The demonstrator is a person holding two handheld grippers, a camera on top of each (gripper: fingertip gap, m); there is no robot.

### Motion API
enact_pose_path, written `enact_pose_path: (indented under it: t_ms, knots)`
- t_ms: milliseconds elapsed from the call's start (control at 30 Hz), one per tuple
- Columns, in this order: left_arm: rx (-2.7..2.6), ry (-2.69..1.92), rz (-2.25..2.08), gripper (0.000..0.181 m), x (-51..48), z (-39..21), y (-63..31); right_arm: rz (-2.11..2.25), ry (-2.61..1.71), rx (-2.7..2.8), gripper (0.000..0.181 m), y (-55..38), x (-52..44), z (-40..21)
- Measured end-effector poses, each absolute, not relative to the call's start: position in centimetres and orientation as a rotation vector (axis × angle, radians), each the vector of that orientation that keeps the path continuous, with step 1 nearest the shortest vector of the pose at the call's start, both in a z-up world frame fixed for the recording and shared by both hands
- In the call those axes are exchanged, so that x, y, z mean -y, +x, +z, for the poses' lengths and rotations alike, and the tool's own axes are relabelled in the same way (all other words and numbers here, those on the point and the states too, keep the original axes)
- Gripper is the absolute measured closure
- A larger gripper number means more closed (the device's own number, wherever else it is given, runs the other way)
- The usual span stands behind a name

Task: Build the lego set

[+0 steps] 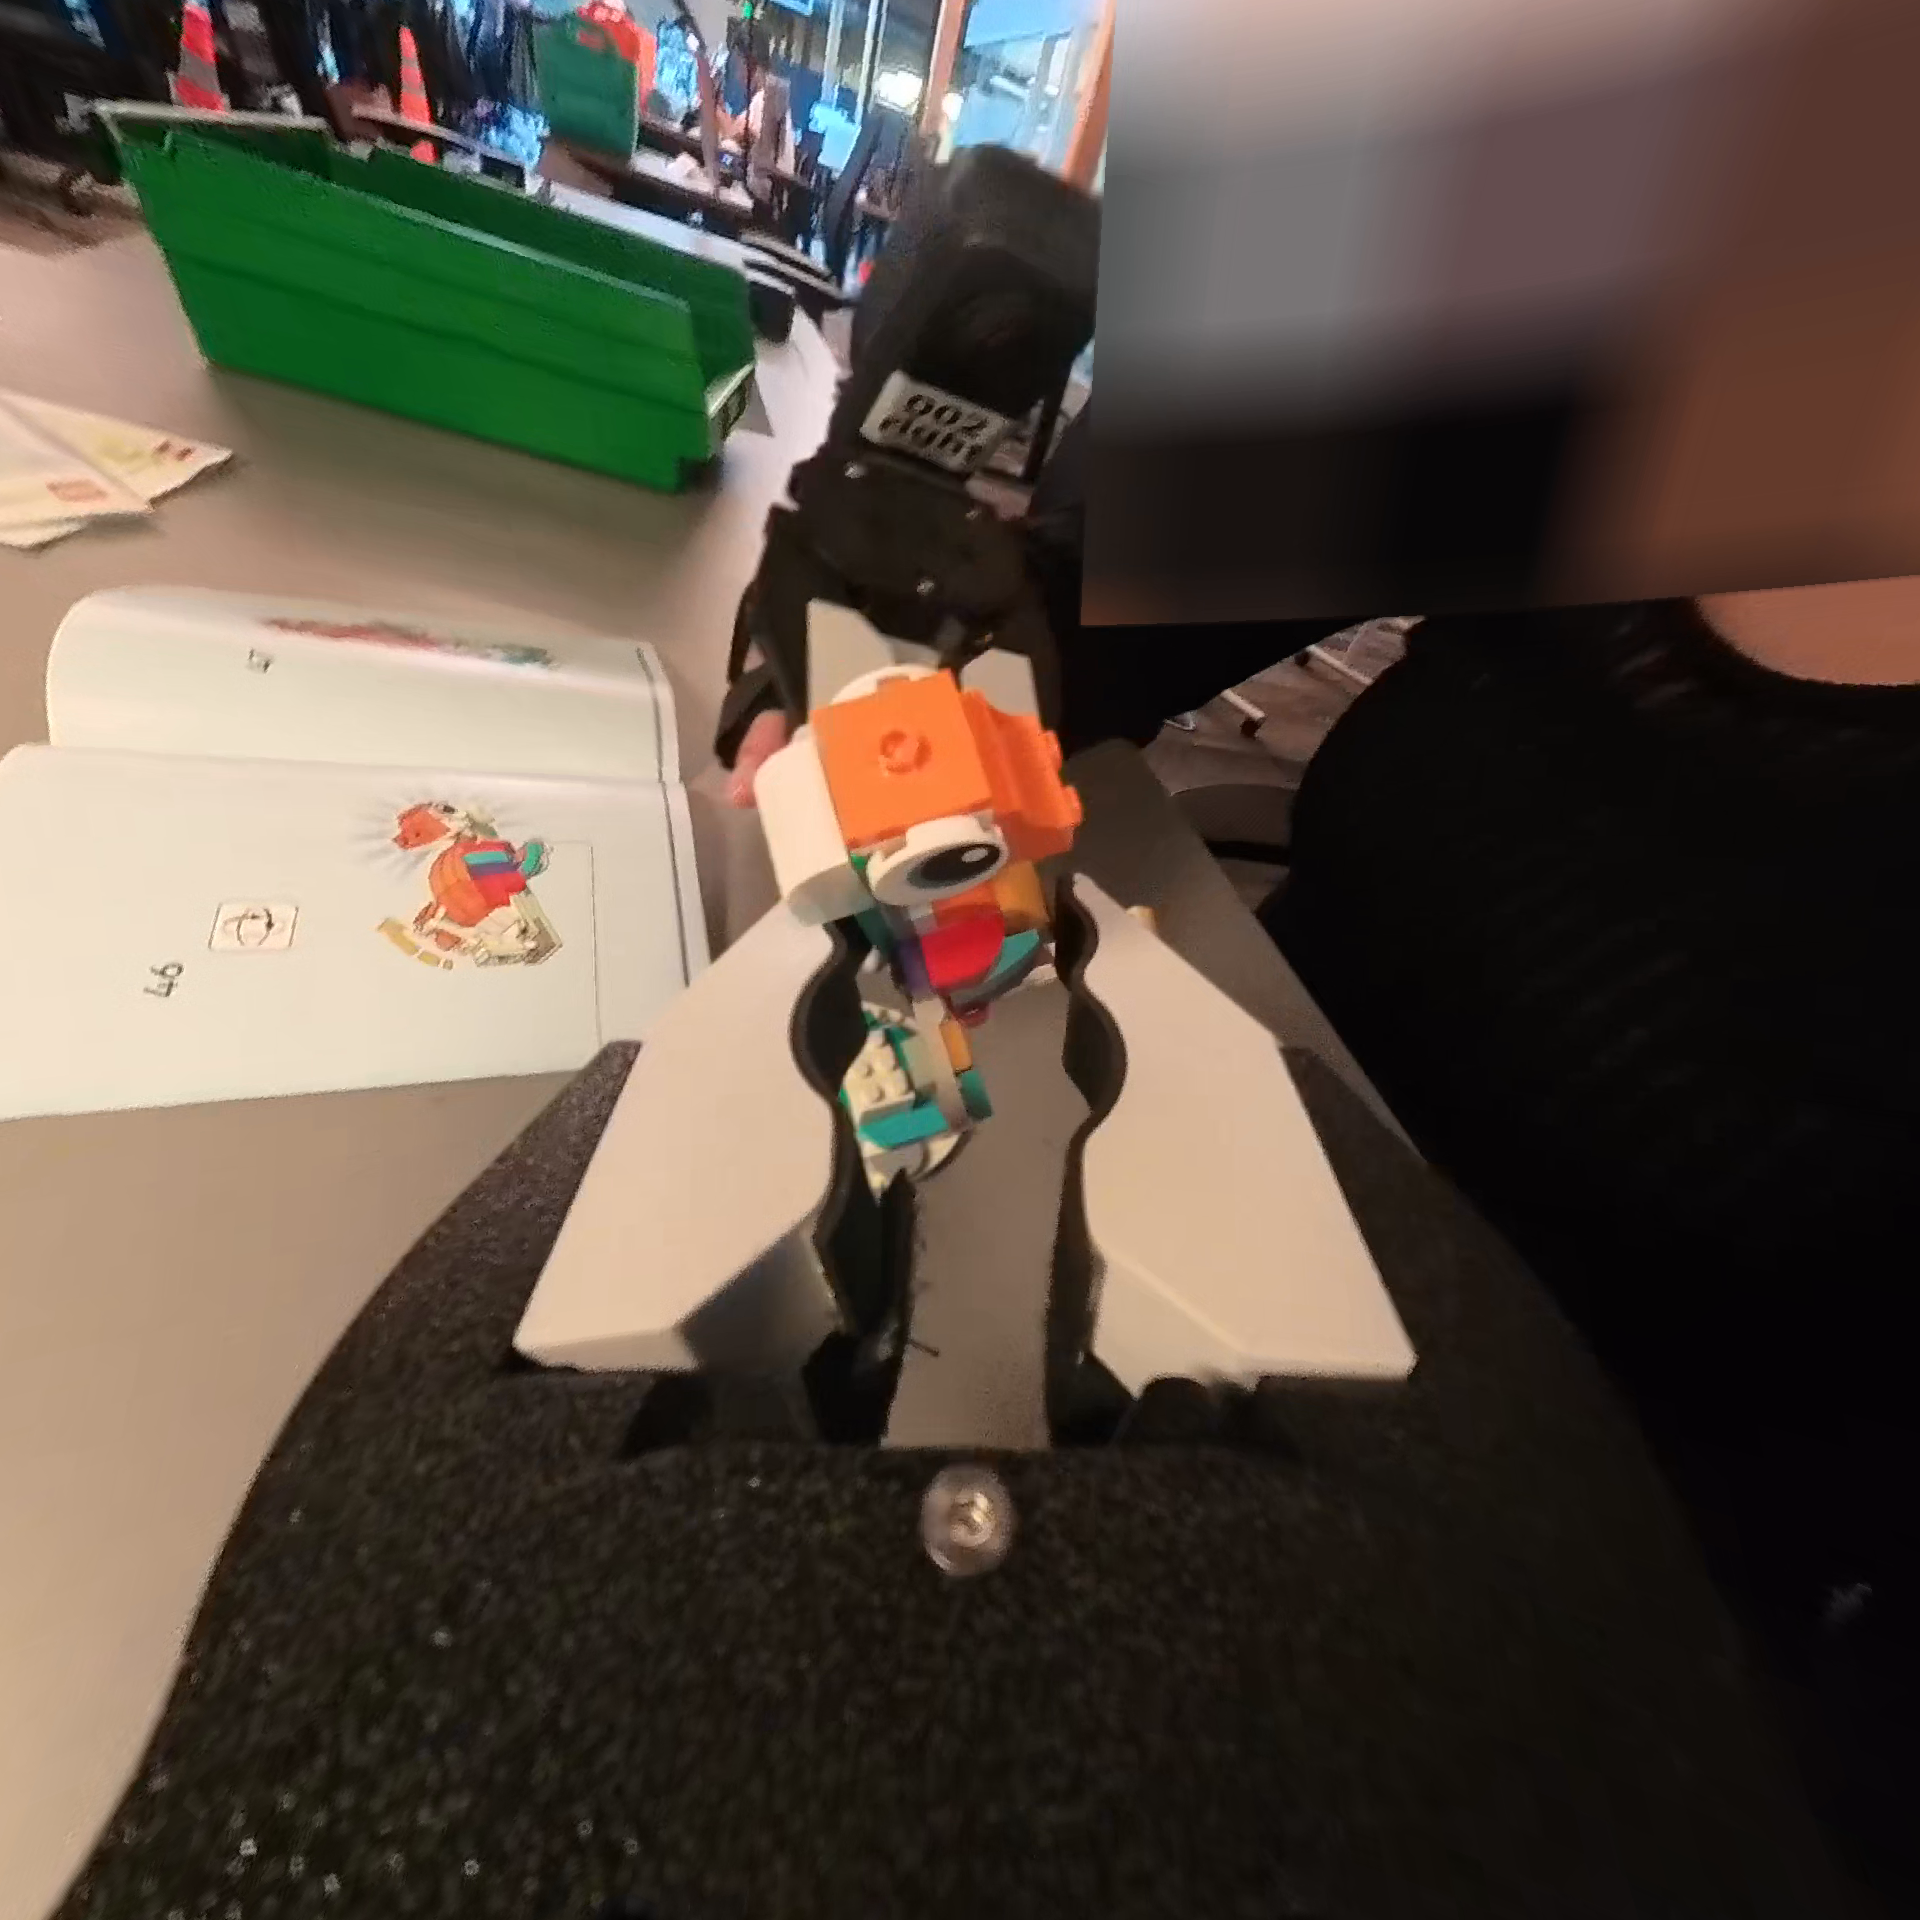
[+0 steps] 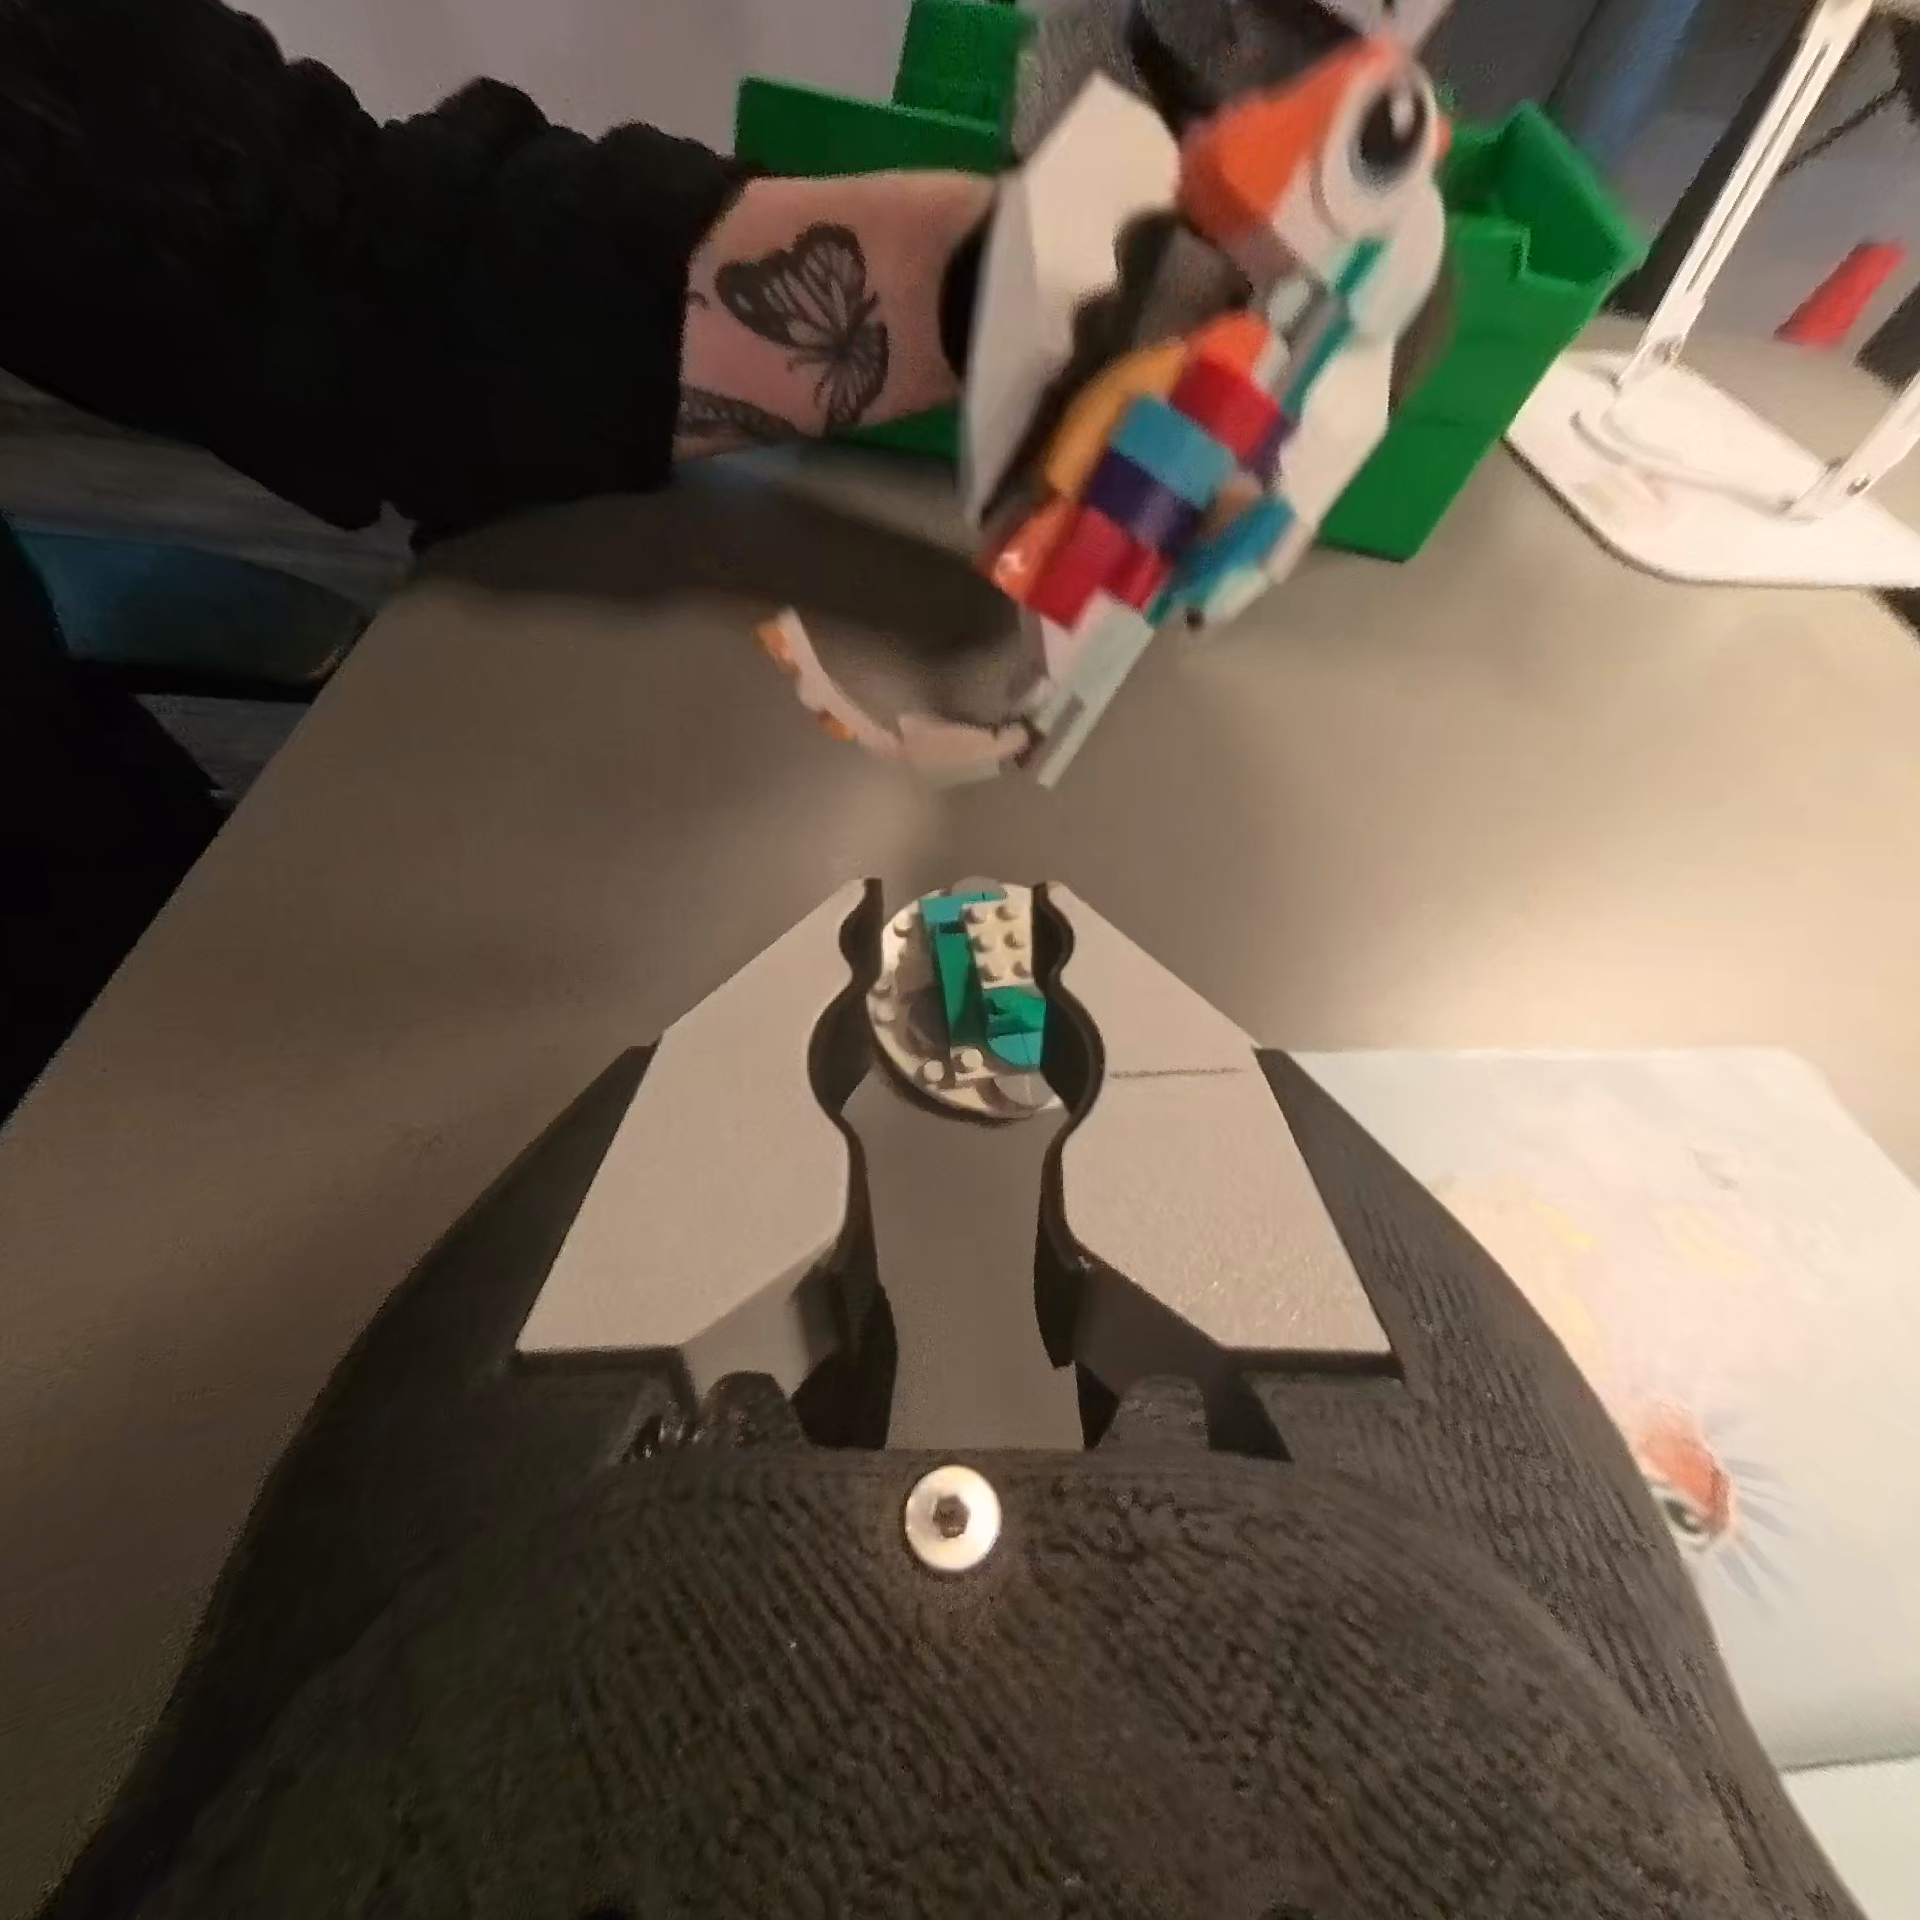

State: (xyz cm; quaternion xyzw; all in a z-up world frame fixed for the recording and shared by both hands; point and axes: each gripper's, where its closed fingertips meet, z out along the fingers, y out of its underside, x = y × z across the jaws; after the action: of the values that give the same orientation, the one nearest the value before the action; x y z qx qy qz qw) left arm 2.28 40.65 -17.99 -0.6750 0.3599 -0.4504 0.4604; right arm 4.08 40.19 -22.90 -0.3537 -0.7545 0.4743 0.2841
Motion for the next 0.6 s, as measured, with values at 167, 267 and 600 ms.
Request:
enact_pose_path:
  t_ms: [167, 267, 600]
  knots:
    - [-0.867, -1.744, -1.077, 0.149, -41.4, -19.0, 2.4, 1.081, -0.664, 1.944, 0.160, 3.9, -39.9, -22.4]
    - [-0.838, -1.789, -1.076, 0.149, -41.8, -19.4, 2.4, 0.927, -0.503, 1.933, 0.160, 3.9, -39.4, -23.0]
    - [-0.817, -1.921, -0.996, 0.149, -42.3, -20.2, 2.7, 0.767, -0.401, 1.865, 0.165, 3.0, -39.6, -23.2]
